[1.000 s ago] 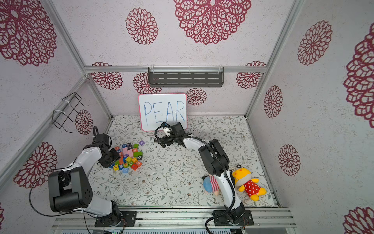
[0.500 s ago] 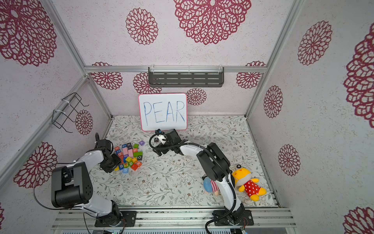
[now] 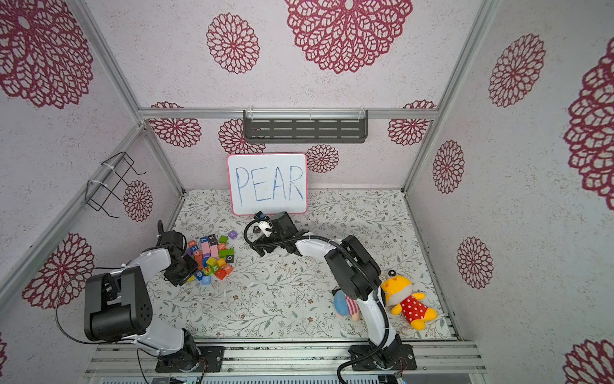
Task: Spell the uppercase word “pear” with letter blocks
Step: Pick up the letter block from the center of the board.
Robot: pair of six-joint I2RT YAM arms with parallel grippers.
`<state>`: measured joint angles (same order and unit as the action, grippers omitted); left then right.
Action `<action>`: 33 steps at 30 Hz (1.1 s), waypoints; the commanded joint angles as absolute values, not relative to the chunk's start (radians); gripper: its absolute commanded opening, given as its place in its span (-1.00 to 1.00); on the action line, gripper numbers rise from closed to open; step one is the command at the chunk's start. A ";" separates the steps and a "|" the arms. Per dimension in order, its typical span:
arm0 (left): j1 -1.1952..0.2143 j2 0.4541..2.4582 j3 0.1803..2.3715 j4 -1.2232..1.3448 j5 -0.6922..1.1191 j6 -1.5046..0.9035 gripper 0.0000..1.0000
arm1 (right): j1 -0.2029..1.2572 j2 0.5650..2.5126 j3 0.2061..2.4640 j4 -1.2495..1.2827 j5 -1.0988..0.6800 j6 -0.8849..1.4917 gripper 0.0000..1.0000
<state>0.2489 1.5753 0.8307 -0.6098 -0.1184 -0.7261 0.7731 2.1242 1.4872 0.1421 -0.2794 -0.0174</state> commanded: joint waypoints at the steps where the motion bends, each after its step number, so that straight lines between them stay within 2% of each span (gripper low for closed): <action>1: 0.252 1.560 0.818 -0.619 -0.149 -0.724 -0.25 | 0.773 2.066 1.480 0.158 -0.262 -0.035 0.98; 7: 0.251 1.607 0.836 -0.607 -0.163 -0.703 -0.22 | 0.775 2.065 1.475 0.152 -0.255 -0.039 0.98; 11: 0.252 1.610 0.842 -0.606 -0.161 -0.698 -0.30 | 0.776 2.065 1.476 0.146 -0.249 -0.040 0.98; 21: 0.234 1.498 0.861 -0.682 -0.179 -0.669 -0.41 | 0.778 2.054 1.495 0.111 -0.220 -0.054 0.98; 27: 0.112 1.419 0.939 -0.761 -0.216 -0.654 -0.43 | 0.778 2.010 1.453 0.133 -0.194 -0.020 0.98; 33: -0.039 1.482 1.072 -0.744 -0.171 -0.593 -0.48 | 0.775 1.961 1.357 0.163 -0.110 0.022 0.98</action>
<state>0.0055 1.4494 1.0210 -0.7460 -0.1909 -0.6369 0.7750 2.0258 1.3846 0.1287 -0.1734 -0.0143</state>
